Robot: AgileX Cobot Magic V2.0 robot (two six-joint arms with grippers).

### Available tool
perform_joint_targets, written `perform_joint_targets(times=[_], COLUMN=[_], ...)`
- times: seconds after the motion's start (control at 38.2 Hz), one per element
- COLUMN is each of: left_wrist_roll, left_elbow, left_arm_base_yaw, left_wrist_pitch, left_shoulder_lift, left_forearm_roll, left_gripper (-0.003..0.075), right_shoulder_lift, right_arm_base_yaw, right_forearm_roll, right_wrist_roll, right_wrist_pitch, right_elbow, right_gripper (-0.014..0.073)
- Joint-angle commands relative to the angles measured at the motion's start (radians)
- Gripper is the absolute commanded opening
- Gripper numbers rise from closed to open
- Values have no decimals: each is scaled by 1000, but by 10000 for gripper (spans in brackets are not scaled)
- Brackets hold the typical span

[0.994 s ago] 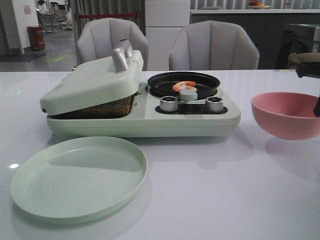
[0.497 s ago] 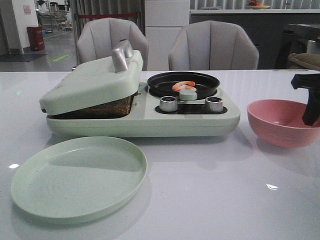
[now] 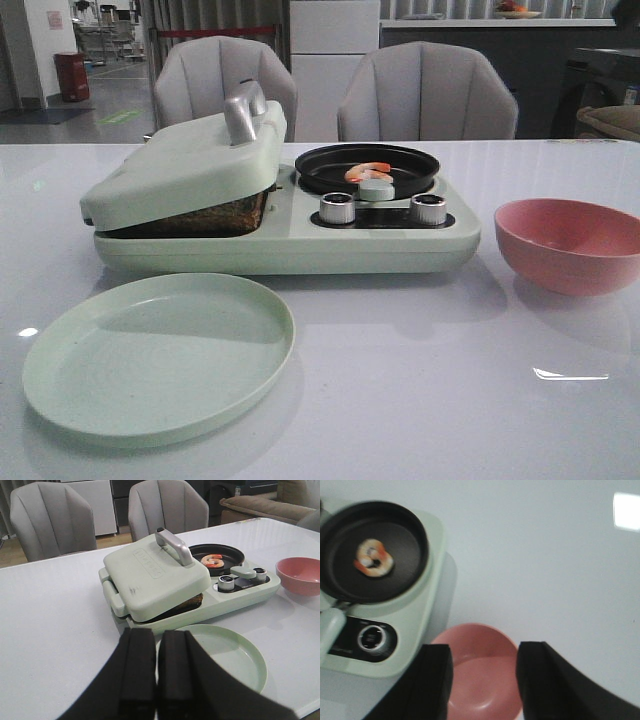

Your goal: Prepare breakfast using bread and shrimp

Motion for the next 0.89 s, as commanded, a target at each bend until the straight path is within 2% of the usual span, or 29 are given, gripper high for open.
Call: perform_joint_targets(times=[0.0, 0.24, 0.34, 0.76, 0.86], left_wrist_roll=[-13, -13, -13, -13, -13], left_elbow=[-25, -25, -25, -25, -25], left_arm_base_yaw=[-9, -9, -9, -9, -9], left_wrist_pitch=[-79, -79, -79, -79, -79], left_shoulder_lift=[4, 4, 4, 4, 4], left_forearm_roll=[-10, -10, -10, -10, -10], left_gripper=[113, 113, 113, 113, 113], right_shoulder_lift=[-156, -476, -606, -1197, -1258], right_arm_base_yaw=[50, 157, 193, 236, 236], right_forearm_roll=[8, 75, 92, 123, 123], right_wrist_roll=[-15, -14, -14, -14, -14], right_wrist_pitch=[-141, -401, -463, -506, -550], right_elbow=[63, 397, 529, 949, 992], right_gripper=[420, 420, 420, 414, 414])
